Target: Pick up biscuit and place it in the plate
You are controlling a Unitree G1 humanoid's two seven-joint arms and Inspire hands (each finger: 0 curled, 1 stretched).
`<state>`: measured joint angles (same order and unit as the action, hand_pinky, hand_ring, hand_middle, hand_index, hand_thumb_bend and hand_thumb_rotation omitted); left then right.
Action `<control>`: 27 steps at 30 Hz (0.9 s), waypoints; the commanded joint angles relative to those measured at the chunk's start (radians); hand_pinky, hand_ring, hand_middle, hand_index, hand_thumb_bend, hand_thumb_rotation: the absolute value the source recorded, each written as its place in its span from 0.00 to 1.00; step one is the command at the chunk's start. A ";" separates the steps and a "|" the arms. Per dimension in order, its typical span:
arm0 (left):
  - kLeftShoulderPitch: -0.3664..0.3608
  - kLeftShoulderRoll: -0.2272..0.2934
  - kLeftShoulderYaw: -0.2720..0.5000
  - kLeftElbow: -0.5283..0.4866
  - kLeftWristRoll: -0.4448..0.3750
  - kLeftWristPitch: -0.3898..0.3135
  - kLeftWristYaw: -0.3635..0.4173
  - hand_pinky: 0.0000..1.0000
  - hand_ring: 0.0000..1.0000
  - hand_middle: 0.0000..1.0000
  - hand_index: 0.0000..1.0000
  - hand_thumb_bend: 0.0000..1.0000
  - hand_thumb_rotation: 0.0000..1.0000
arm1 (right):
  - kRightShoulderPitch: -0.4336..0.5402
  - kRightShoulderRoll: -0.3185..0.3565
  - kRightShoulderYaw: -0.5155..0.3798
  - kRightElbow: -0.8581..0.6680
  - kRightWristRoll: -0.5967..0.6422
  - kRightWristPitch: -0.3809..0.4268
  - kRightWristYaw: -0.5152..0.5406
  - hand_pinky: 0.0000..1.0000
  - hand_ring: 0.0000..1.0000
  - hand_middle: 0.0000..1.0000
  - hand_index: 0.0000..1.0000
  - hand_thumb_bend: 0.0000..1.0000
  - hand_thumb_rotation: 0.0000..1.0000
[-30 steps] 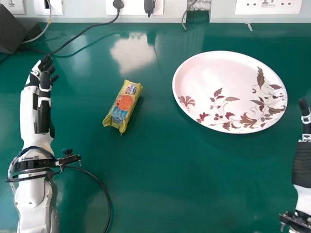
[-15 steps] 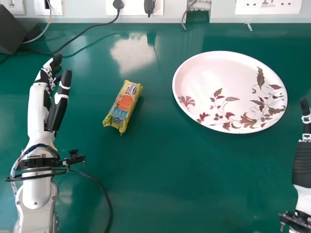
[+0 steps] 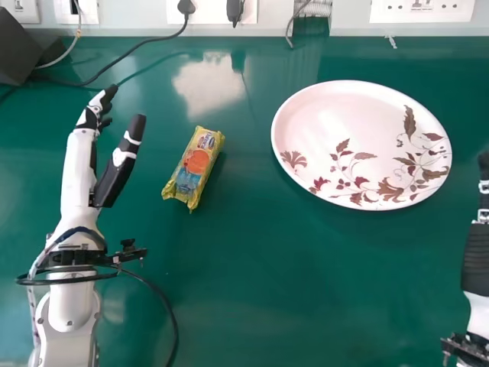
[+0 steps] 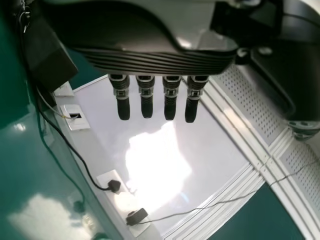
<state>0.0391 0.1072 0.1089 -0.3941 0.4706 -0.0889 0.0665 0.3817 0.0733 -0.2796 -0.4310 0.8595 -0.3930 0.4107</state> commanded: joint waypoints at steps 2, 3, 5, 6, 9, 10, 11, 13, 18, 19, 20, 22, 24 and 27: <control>0.019 0.014 -0.018 -0.028 0.047 0.027 0.011 0.92 0.99 0.97 0.94 1.00 0.72 | 0.004 0.019 -0.005 -0.015 0.004 -0.003 -0.006 1.00 1.00 1.00 1.00 0.99 0.50; 0.020 0.017 -0.023 -0.032 0.063 0.033 0.011 0.90 0.98 0.97 0.93 1.00 0.72 | 0.004 0.022 -0.004 -0.017 0.002 -0.002 -0.012 1.00 1.00 1.00 1.00 0.99 0.50; 0.020 0.024 -0.032 -0.041 0.093 0.045 0.010 0.89 0.96 0.97 0.93 1.00 0.71 | 0.004 0.023 -0.002 -0.019 0.004 0.001 -0.016 0.98 1.00 1.00 1.00 1.00 0.50; 0.021 0.028 -0.037 -0.047 0.105 0.054 0.006 0.90 0.96 0.97 0.93 1.00 0.70 | 0.004 0.023 -0.002 -0.018 0.007 0.001 -0.013 0.97 1.00 1.00 1.00 1.00 0.50; 0.024 0.042 -0.052 -0.068 0.158 0.094 -0.008 0.91 0.96 0.97 0.93 1.00 0.69 | 0.004 0.023 0.000 -0.015 0.013 0.001 -0.007 0.92 1.00 1.00 1.00 1.00 0.53; 0.025 0.046 -0.055 -0.072 0.167 0.101 -0.011 0.91 0.97 0.98 0.93 1.00 0.69 | 0.005 0.024 0.001 -0.014 0.014 0.001 -0.005 0.91 1.00 1.00 1.00 1.00 0.53; 0.026 0.048 -0.058 -0.078 0.175 0.111 -0.016 0.92 0.97 0.98 0.93 1.00 0.69 | 0.006 0.025 0.002 -0.015 0.015 0.001 -0.006 0.90 1.00 1.00 1.00 1.00 0.53; 0.028 0.054 -0.065 -0.086 0.191 0.127 -0.022 0.90 0.96 0.98 0.93 1.00 0.70 | 0.009 0.027 0.004 -0.019 0.005 -0.002 -0.012 0.89 1.00 1.00 1.00 1.00 0.53; 0.026 0.073 -0.079 -0.086 0.212 0.136 -0.018 0.91 0.97 0.98 0.94 1.00 0.71 | 0.015 0.026 0.005 -0.022 -0.008 -0.007 -0.010 0.95 1.00 1.00 0.99 1.00 0.51; 0.026 0.076 -0.082 -0.085 0.218 0.138 -0.018 0.90 0.96 0.97 0.94 1.00 0.71 | 0.016 0.027 0.005 -0.024 -0.008 -0.007 -0.013 0.95 1.00 1.00 0.99 1.00 0.51; 0.026 0.079 -0.084 -0.085 0.227 0.141 -0.017 0.89 0.96 0.98 0.94 1.00 0.70 | 0.017 0.025 0.006 -0.025 -0.002 -0.006 -0.007 0.95 1.00 1.00 0.99 1.00 0.51; 0.025 0.084 -0.090 -0.088 0.243 0.153 -0.021 0.91 0.97 0.98 0.94 1.00 0.70 | 0.018 0.026 0.007 -0.028 0.004 -0.003 -0.007 0.95 1.00 1.00 0.99 1.00 0.51; 0.023 0.091 -0.096 -0.088 0.257 0.160 -0.025 0.91 0.97 0.98 0.93 1.00 0.70 | 0.019 0.026 0.008 -0.030 0.000 -0.002 -0.012 0.96 1.00 1.00 0.99 1.00 0.52; 0.020 0.100 -0.103 -0.087 0.270 0.167 -0.029 0.89 0.96 0.97 0.93 1.00 0.70 | 0.017 0.028 0.007 -0.028 -0.008 -0.005 -0.019 0.95 1.00 1.00 0.99 1.00 0.49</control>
<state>0.0540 0.1976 0.0155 -0.4690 0.7272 0.0710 0.0425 0.3880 0.0785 -0.2696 -0.4537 0.8548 -0.3918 0.3977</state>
